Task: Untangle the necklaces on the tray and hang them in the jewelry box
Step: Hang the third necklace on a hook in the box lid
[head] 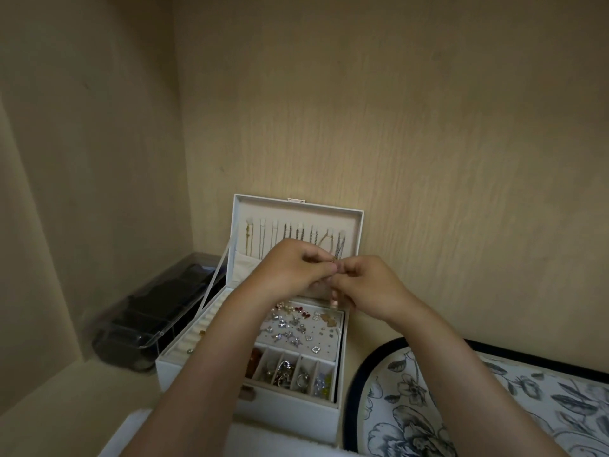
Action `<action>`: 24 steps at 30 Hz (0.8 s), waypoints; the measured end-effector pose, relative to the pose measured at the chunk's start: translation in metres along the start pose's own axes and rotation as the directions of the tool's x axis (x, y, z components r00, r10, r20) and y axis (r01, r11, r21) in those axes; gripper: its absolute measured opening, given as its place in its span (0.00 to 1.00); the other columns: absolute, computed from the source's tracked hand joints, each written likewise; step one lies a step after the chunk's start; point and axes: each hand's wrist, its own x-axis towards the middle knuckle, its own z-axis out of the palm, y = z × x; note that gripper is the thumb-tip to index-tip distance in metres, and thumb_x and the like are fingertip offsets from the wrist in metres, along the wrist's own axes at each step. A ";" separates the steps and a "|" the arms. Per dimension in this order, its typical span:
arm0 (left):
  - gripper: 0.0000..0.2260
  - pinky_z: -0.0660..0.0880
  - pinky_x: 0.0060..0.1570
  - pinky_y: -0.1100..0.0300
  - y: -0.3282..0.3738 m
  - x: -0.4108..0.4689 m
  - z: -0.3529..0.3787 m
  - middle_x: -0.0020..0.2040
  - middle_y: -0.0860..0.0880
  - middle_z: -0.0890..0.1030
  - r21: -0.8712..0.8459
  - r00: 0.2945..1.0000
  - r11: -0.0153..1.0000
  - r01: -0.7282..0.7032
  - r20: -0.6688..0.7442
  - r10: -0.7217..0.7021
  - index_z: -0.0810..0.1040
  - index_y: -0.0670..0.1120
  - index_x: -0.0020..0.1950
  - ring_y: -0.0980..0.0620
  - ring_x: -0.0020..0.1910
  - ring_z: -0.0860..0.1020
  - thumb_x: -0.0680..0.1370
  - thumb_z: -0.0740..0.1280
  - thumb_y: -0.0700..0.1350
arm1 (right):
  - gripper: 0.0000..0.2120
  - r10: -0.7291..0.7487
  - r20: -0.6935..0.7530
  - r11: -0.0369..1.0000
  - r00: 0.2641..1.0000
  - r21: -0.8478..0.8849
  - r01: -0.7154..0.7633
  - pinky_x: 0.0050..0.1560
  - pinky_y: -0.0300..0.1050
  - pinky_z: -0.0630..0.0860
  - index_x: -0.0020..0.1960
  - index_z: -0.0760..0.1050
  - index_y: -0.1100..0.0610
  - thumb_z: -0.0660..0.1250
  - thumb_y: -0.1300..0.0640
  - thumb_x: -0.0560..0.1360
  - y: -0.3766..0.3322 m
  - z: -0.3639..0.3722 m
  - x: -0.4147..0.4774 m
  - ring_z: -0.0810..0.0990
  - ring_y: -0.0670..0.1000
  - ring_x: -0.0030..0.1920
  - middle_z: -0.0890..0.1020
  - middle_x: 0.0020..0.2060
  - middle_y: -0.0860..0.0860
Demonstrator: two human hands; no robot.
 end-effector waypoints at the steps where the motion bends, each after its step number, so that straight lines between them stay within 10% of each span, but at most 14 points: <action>1: 0.04 0.78 0.48 0.62 -0.002 0.000 -0.003 0.40 0.53 0.86 0.025 1.000 1.000 -0.008 -0.003 0.008 0.87 0.48 0.49 0.60 0.39 0.81 0.75 0.74 0.43 | 0.06 -0.002 -0.023 1.000 1.000 0.010 0.002 0.25 0.36 0.70 0.45 0.82 0.62 0.68 0.63 0.79 0.001 0.004 0.001 0.73 0.44 0.24 0.81 0.30 0.52; 12: 0.08 0.78 0.49 0.59 -0.021 0.002 -0.018 0.38 0.57 0.84 0.137 0.957 0.989 -0.047 -0.279 0.084 0.86 0.49 0.43 0.61 0.40 0.80 0.77 0.69 0.49 | 0.09 0.032 -0.158 0.999 0.987 0.041 -0.026 0.21 0.35 0.68 0.42 0.83 0.66 0.71 0.61 0.77 -0.009 0.013 0.013 0.74 0.47 0.22 0.84 0.32 0.58; 19: 0.11 0.69 0.62 0.54 -0.050 0.005 -0.008 0.53 0.52 0.76 0.457 0.982 0.883 -0.105 -0.095 0.166 0.82 0.52 0.59 0.52 0.59 0.70 0.78 0.67 0.49 | 0.09 -0.077 -0.248 0.997 0.966 -0.018 0.075 0.20 0.34 0.68 0.45 0.82 0.69 0.68 0.63 0.79 -0.023 0.009 0.033 0.76 0.46 0.19 0.83 0.36 0.64; 24: 0.15 0.64 0.64 0.53 -0.053 0.007 -0.003 0.57 0.50 0.74 0.598 0.984 0.797 -0.085 -0.075 0.161 0.79 0.53 0.63 0.50 0.61 0.67 0.78 0.65 0.53 | 0.06 -0.147 -0.357 0.984 0.923 -0.149 0.099 0.29 0.43 0.78 0.41 0.84 0.54 0.71 0.58 0.77 -0.017 0.010 0.053 0.81 0.48 0.24 0.85 0.33 0.51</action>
